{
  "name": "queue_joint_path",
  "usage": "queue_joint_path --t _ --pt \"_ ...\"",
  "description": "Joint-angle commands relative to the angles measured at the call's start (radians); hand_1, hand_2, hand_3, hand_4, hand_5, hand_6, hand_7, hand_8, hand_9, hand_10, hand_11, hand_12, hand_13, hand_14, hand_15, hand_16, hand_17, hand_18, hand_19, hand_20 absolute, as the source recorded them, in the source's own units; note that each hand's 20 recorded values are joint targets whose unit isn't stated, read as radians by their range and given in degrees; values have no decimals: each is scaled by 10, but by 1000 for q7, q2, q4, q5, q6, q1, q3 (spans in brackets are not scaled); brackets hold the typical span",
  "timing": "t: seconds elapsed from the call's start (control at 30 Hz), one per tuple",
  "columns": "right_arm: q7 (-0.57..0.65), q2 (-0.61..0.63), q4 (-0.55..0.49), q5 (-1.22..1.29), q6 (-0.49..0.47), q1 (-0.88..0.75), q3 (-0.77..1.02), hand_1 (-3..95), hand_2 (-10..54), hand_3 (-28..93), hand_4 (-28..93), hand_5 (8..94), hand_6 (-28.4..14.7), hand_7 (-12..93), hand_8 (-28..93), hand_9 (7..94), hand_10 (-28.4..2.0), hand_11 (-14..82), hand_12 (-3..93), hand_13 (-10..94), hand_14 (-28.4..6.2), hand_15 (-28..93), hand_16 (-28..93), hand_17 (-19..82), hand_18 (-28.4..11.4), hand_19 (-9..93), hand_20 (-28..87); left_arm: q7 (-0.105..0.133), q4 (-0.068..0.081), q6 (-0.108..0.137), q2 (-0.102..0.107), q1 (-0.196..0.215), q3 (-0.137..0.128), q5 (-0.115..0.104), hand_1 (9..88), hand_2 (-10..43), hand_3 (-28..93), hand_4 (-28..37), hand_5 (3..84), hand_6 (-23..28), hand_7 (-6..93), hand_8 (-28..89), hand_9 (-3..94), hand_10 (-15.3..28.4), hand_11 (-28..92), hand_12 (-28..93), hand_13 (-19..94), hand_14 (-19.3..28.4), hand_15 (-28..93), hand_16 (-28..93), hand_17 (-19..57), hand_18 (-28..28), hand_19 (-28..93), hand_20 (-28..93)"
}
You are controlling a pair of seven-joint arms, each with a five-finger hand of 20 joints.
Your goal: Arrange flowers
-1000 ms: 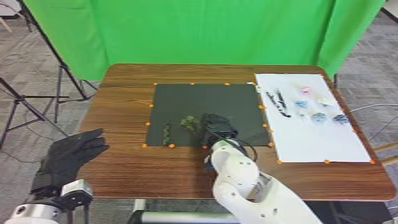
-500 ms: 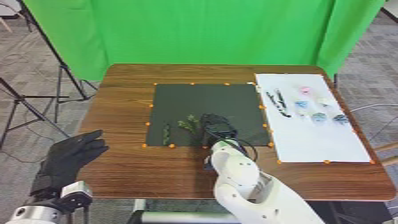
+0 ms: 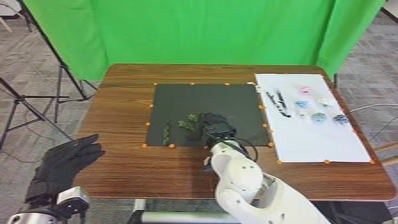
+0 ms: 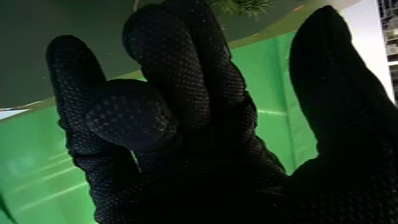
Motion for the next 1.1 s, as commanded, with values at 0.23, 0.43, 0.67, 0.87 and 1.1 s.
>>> queue_joint_path --t 0.23,0.43,0.67,0.87,1.1 --pt "-23 57 -37 -33 68 36 -21 285 -35 730 -221 761 -81 351 -84 778 -196 444 225 769 -133 721 237 399 -261 909 -175 34 1 17 13 15 10 -13 288 80 793 -145 508 160 145 -90 426 237 404 87 313 284 646 -153 -98 218 608 124" --pt "-26 135 -71 72 95 70 62 276 -13 741 -216 740 -93 340 -81 747 -207 448 228 745 -137 732 240 384 -275 909 -168 53 3 28 25 12 13 -19 286 79 794 -148 507 159 147 -90 424 237 404 87 311 284 645 -153 -98 218 608 124" --pt "-76 186 15 419 18 79 270 276 21 798 -232 602 -119 329 -111 578 -246 445 199 560 -176 741 170 219 -281 762 -114 46 0 26 25 8 24 -14 284 77 795 -155 507 160 149 -92 420 236 405 85 304 284 641 -153 -99 218 609 123" --pt "-34 197 108 402 -4 123 297 274 16 825 -249 567 -120 314 -125 537 -239 452 202 498 -181 741 144 186 -269 727 -59 52 5 26 28 -5 36 -15 283 76 795 -160 507 160 149 -92 420 236 405 84 303 284 640 -152 -99 218 609 122" --pt "20 216 190 272 8 139 273 275 3 825 -253 575 -123 300 -120 543 -235 506 213 516 -175 761 158 194 -272 735 -27 39 9 16 28 -35 52 -6 282 74 795 -163 506 160 149 -93 419 235 404 84 302 284 640 -151 -99 218 609 122"
